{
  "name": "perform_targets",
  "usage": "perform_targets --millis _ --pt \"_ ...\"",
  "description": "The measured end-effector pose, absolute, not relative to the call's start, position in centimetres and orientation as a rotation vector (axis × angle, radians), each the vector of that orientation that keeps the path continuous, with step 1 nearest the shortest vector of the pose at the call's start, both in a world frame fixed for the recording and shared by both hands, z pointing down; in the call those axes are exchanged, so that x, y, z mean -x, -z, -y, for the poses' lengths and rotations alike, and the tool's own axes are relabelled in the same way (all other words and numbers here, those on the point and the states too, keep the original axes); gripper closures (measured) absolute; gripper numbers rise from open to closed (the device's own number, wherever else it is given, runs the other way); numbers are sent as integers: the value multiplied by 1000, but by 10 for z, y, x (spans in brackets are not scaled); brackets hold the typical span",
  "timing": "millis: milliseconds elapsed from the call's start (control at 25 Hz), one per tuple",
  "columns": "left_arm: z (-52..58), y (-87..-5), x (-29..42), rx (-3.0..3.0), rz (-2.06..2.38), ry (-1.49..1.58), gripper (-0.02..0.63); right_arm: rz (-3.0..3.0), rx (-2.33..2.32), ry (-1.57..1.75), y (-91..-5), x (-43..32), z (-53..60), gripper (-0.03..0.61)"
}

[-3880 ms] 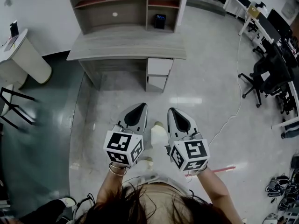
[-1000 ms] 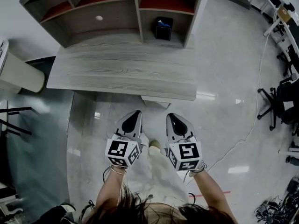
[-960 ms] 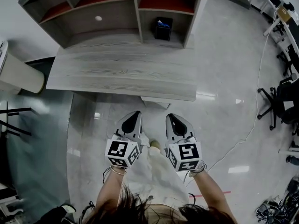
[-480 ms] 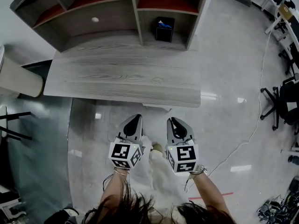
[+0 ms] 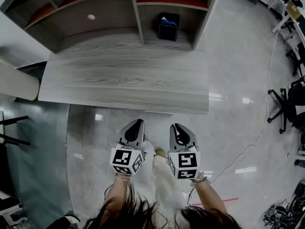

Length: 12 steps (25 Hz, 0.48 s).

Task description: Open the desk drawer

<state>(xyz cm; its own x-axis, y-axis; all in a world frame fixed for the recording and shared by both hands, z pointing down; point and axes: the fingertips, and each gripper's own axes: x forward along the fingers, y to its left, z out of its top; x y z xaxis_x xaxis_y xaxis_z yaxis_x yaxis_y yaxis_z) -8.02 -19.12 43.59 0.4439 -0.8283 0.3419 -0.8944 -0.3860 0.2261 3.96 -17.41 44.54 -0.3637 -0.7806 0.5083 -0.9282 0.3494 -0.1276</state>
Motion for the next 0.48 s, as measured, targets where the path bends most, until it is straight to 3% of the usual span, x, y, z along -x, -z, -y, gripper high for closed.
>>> perform_targets --millis 480 --pt "193 -481 90 -2292 1445 -280 607 2166 -1518 -605 -498 -57 178 555"
